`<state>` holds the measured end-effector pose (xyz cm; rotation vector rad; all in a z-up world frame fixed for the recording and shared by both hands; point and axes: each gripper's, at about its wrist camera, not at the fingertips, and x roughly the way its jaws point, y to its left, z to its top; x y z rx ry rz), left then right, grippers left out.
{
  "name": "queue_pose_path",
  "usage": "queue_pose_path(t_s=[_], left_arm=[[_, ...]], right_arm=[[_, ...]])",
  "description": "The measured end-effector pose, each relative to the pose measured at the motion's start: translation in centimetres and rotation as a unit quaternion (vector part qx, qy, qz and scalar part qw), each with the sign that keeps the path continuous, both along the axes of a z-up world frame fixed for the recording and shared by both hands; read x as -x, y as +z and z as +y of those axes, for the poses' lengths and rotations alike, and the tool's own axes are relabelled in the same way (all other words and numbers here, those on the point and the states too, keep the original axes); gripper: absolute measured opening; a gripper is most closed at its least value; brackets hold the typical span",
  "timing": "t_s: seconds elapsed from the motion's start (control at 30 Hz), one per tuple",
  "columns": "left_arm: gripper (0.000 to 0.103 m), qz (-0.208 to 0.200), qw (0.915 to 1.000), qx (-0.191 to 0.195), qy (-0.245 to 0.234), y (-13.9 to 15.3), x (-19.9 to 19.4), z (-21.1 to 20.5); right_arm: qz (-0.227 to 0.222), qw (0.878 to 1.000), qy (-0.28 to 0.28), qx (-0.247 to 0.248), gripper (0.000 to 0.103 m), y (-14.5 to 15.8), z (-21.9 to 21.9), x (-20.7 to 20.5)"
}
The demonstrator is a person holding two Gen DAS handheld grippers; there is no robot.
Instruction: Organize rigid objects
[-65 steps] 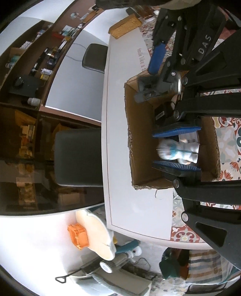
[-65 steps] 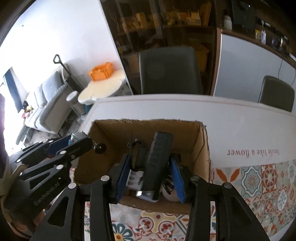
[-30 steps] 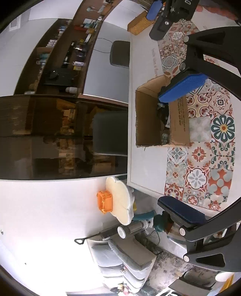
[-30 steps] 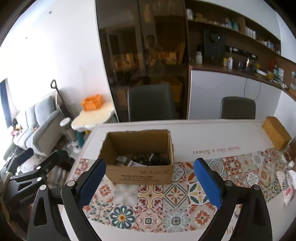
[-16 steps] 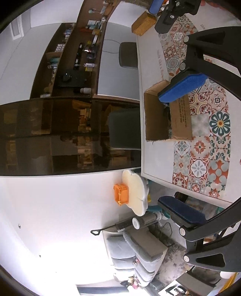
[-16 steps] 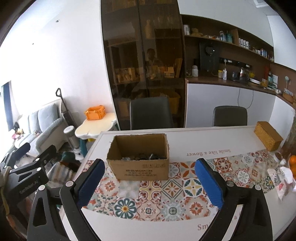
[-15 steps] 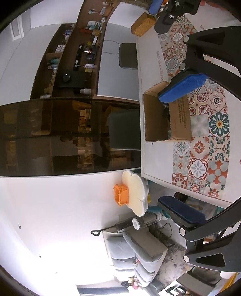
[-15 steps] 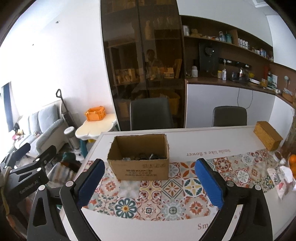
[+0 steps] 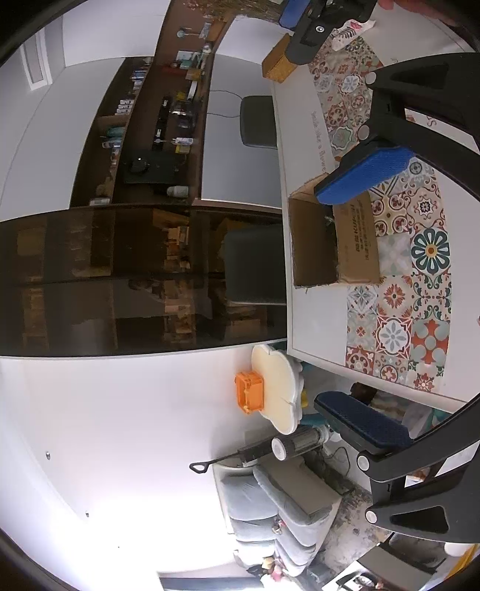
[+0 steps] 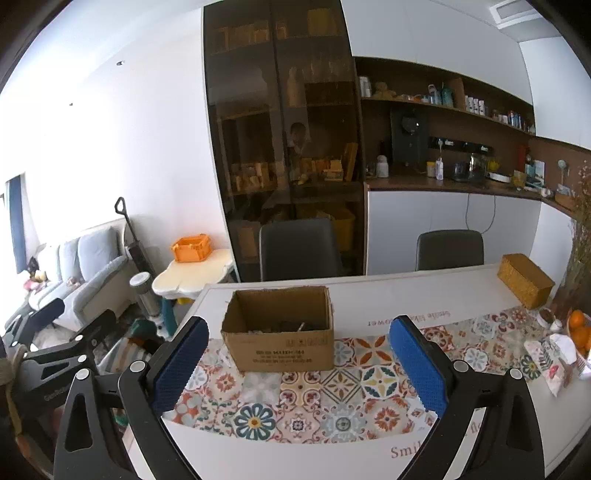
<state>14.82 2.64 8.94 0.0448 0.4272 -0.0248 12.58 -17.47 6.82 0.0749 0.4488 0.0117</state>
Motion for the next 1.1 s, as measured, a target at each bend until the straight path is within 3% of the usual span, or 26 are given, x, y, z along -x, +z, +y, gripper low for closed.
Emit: queue_pose_path(t_s=[1.1], left_arm=[[0.103, -0.017, 0.9998, 0.000, 0.000, 0.99, 0.96, 0.06]], right_arm=[[-0.014, 1.000, 0.001, -0.001, 0.099, 0.71, -0.04, 0.62]])
